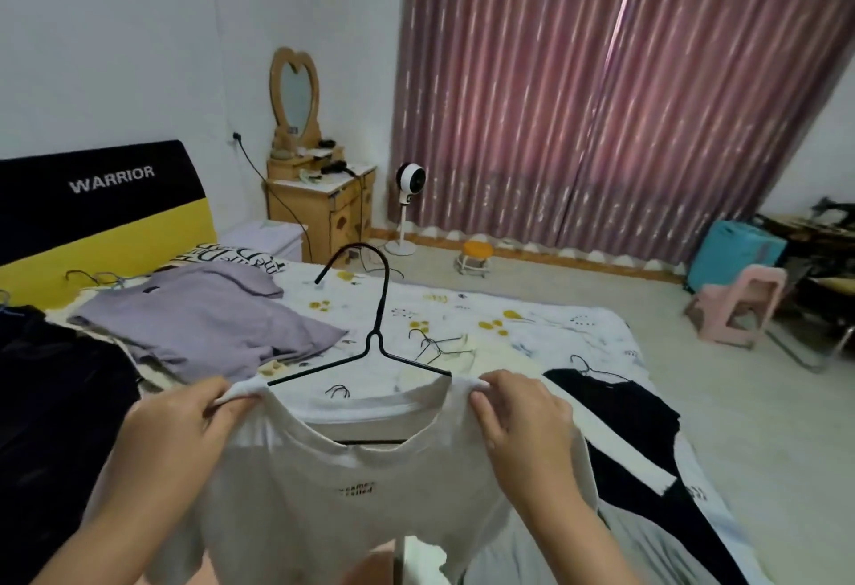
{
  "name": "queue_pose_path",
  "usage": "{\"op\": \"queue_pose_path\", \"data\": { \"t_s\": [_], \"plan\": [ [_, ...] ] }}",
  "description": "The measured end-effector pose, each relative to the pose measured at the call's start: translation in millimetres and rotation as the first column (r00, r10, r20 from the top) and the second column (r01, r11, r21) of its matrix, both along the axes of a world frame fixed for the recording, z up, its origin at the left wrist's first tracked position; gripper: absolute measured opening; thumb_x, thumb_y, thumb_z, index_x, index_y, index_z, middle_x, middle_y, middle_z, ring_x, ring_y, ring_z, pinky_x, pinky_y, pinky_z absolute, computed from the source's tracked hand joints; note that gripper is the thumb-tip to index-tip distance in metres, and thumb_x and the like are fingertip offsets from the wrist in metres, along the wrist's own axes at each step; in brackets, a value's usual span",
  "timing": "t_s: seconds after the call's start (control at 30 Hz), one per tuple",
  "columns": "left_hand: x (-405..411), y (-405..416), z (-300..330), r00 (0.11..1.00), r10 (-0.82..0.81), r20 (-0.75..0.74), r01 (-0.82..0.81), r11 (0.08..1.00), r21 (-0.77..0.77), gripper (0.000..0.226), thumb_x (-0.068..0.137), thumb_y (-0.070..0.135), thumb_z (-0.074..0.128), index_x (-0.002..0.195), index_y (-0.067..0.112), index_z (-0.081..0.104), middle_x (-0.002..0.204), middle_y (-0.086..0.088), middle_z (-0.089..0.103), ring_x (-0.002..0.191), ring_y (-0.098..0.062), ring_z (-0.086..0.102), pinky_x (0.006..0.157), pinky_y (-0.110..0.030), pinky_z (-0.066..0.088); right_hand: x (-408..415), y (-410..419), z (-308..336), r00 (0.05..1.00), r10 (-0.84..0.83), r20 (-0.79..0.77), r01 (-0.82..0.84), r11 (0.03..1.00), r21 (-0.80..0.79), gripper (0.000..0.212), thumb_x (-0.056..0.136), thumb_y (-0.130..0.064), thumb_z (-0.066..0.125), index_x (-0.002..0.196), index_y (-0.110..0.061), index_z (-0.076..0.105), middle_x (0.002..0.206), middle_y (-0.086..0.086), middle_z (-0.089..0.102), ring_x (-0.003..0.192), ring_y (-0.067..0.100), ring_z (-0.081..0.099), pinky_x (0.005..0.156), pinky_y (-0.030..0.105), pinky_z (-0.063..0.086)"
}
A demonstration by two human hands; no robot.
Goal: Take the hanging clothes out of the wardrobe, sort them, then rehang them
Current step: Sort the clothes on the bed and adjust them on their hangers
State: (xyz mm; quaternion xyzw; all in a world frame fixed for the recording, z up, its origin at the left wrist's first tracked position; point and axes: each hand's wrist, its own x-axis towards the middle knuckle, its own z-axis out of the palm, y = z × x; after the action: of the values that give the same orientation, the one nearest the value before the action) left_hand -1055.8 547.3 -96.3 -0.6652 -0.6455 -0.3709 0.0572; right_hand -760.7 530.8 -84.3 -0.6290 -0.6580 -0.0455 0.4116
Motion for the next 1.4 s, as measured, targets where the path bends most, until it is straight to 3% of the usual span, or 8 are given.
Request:
{"op": "queue_pose_path", "data": {
  "t_s": [0.13, 0.23, 0.4, 0.67, 0.77, 0.93, 1.07, 1.4],
  "plan": [
    [29.9, -21.6, 6.1, 0.996, -0.069, 0.056, 0.064, 0.995, 0.082, 0.032, 0.074, 0.017, 0.075, 0.053, 0.023, 0.053, 0.045, 0.004, 0.044, 0.045, -0.026, 0.046, 0.048, -0.028, 0.032, 27.0, -40.0, 18.8, 0.996, 0.018, -0.084, -0.024, 0.997, -0.070, 0.042, 0.071, -0.064, 0.023, 0.071, -0.032, 0.049, 0.073, -0.016, 0.052, 0.079, 0.004, 0.049, 0.077, 0.026, 0.019],
    [51.6, -33.0, 12.8, 0.979, -0.174, 0.109, 0.162, 0.980, 0.114, 0.026, 0.070, 0.045, 0.046, 0.054, 0.027, 0.057, 0.045, 0.002, 0.049, 0.047, -0.026, 0.054, 0.049, -0.028, 0.036, 49.2, -65.7, 29.6, 0.988, 0.013, -0.155, -0.034, 0.990, -0.135, 0.033, 0.090, -0.045, 0.049, 0.061, -0.031, 0.042, 0.057, -0.013, 0.051, 0.062, 0.004, 0.043, 0.074, 0.027, 0.028],
    [93.1, -52.1, 15.6, 0.928, -0.339, 0.157, 0.310, 0.933, 0.183, 0.025, 0.069, 0.043, 0.041, 0.054, 0.031, 0.056, 0.048, -0.001, 0.050, 0.048, -0.023, 0.046, 0.055, -0.026, 0.029, 74.7, -116.9, 36.2, 0.984, -0.077, -0.161, 0.051, 0.985, -0.164, 0.028, 0.089, -0.039, 0.057, 0.062, -0.037, 0.048, 0.067, -0.029, 0.055, 0.066, 0.002, 0.049, 0.062, 0.019, 0.029],
    [156.2, -64.7, 7.4, 0.776, -0.574, 0.263, 0.572, 0.815, 0.090, 0.031, 0.060, 0.057, 0.042, 0.083, 0.038, 0.052, 0.058, -0.001, 0.057, 0.058, -0.013, 0.048, 0.061, -0.036, 0.040, 91.8, -191.3, 23.9, 0.878, -0.397, -0.267, 0.408, 0.913, -0.014, 0.009, 0.077, -0.043, 0.050, 0.074, -0.049, 0.055, 0.082, -0.025, 0.059, 0.077, 0.003, 0.052, 0.075, 0.040, 0.037],
    [186.2, -73.9, 5.9, 0.688, -0.686, 0.237, 0.683, 0.722, 0.108, 0.029, 0.063, 0.055, 0.043, 0.084, 0.038, 0.052, 0.090, 0.037, 0.054, 0.070, -0.003, 0.047, 0.062, -0.032, 0.038, 103.1, -224.1, 20.6, 0.803, -0.510, -0.309, 0.540, 0.841, 0.016, 0.012, 0.076, -0.036, 0.056, 0.066, -0.030, 0.057, 0.078, -0.014, 0.061, 0.076, 0.008, 0.053, 0.078, 0.049, 0.044],
    [229.2, -93.5, -6.5, 0.530, -0.831, 0.168, 0.827, 0.550, 0.115, 0.030, 0.075, 0.061, 0.042, 0.091, 0.037, 0.052, 0.099, 0.039, 0.052, 0.077, -0.002, 0.049, 0.067, -0.028, 0.037, 122.1, -280.1, 23.7, 0.711, -0.628, -0.316, 0.666, 0.746, 0.014, 0.017, 0.076, -0.040, 0.055, 0.061, -0.034, 0.056, 0.073, -0.009, 0.061, 0.078, 0.009, 0.054, 0.080, 0.053, 0.044],
    [263.1, -110.5, -13.7, 0.463, -0.879, 0.114, 0.871, 0.475, 0.126, 0.037, 0.089, 0.062, 0.027, 0.095, 0.037, 0.053, 0.073, 0.029, 0.060, 0.079, -0.001, 0.050, 0.067, -0.037, 0.043, 147.8, -315.1, 22.3, 0.655, -0.674, -0.342, 0.723, 0.691, 0.022, 0.017, 0.076, -0.035, 0.056, 0.059, -0.031, 0.057, 0.086, -0.020, 0.060, 0.079, 0.004, 0.054, 0.080, 0.054, 0.044],
    [382.5, -150.2, -20.2, 0.442, -0.897, -0.012, 0.895, 0.440, 0.069, 0.019, 0.077, 0.046, 0.043, 0.067, 0.029, 0.043, 0.056, 0.021, 0.044, 0.065, -0.004, 0.041, 0.056, -0.013, 0.032, 263.0, -366.0, 24.9, 0.670, -0.649, -0.360, 0.703, 0.711, 0.026, 0.014, 0.080, -0.032, 0.070, 0.082, -0.041, 0.060, 0.087, -0.023, 0.063, 0.081, 0.010, 0.060, 0.086, 0.055, 0.044]
  ]
}}
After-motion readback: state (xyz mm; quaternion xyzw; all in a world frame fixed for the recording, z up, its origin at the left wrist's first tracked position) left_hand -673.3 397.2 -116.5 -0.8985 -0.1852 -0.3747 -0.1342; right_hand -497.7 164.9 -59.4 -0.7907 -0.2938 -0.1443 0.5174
